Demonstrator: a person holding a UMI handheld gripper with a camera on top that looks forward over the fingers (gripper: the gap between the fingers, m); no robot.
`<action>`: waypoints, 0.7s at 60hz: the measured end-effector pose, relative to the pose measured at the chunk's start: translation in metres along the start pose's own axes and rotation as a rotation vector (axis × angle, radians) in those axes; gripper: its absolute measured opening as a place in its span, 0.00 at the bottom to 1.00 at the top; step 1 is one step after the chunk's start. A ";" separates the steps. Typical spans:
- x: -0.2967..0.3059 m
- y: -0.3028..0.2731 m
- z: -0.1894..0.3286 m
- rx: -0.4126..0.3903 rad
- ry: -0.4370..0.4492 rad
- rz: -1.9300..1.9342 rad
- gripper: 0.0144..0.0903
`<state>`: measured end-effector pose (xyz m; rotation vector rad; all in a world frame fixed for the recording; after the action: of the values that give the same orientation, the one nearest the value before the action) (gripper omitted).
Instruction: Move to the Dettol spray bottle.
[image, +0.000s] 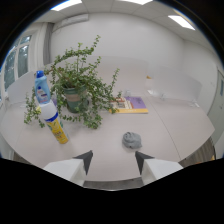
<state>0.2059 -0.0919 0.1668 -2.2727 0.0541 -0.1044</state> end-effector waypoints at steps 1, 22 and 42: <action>-0.001 0.001 -0.001 -0.001 0.002 0.000 0.92; -0.046 0.028 -0.007 -0.014 0.005 -0.008 0.91; -0.169 0.054 -0.005 -0.038 -0.046 -0.001 0.92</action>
<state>0.0374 -0.1181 0.1196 -2.3121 0.0308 -0.0525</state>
